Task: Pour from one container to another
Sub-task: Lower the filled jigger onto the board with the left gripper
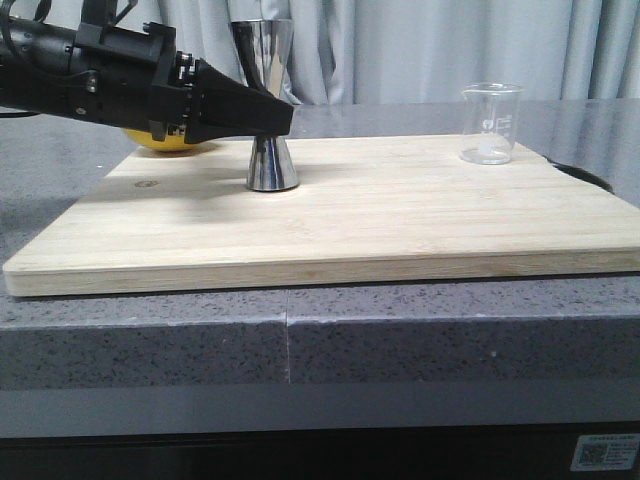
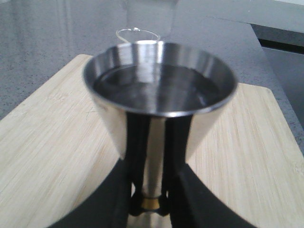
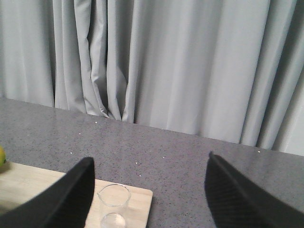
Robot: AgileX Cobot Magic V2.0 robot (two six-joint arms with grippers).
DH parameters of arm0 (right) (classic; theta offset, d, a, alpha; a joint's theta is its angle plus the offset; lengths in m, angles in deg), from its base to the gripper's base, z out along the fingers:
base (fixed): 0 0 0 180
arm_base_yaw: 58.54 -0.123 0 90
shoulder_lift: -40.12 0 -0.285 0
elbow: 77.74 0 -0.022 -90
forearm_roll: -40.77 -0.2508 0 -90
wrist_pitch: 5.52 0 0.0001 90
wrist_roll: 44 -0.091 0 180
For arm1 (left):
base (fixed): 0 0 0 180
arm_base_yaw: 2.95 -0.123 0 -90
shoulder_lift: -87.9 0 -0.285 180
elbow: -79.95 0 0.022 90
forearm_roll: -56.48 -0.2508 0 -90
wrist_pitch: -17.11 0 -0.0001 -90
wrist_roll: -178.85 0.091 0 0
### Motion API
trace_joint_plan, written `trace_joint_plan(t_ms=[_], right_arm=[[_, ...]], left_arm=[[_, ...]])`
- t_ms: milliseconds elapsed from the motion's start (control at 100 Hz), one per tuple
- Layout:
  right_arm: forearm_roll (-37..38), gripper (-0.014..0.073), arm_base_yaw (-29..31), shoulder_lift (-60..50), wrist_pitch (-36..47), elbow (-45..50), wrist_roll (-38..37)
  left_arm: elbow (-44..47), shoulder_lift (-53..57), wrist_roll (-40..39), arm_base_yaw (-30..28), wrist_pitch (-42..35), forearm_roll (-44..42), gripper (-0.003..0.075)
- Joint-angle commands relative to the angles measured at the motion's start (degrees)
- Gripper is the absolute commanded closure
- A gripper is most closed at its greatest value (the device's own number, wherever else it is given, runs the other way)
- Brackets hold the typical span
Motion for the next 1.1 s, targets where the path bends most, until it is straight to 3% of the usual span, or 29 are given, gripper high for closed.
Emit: trace_joint_plan(t_ms=[0,1090], right_arm=[[0.0,0.0144,0.1,-0.2,4.5,-1.6,-0.1],[0.0,0.0144,0.1,-0.2,5.5,-1.6,-0.1]], left_arm=[[-1.5,2.9,-0.1,-0.2,6.3,1.6,0.0659],[-1.5,2.9,-0.1,-0.2,6.3,-1.8,0.0655]])
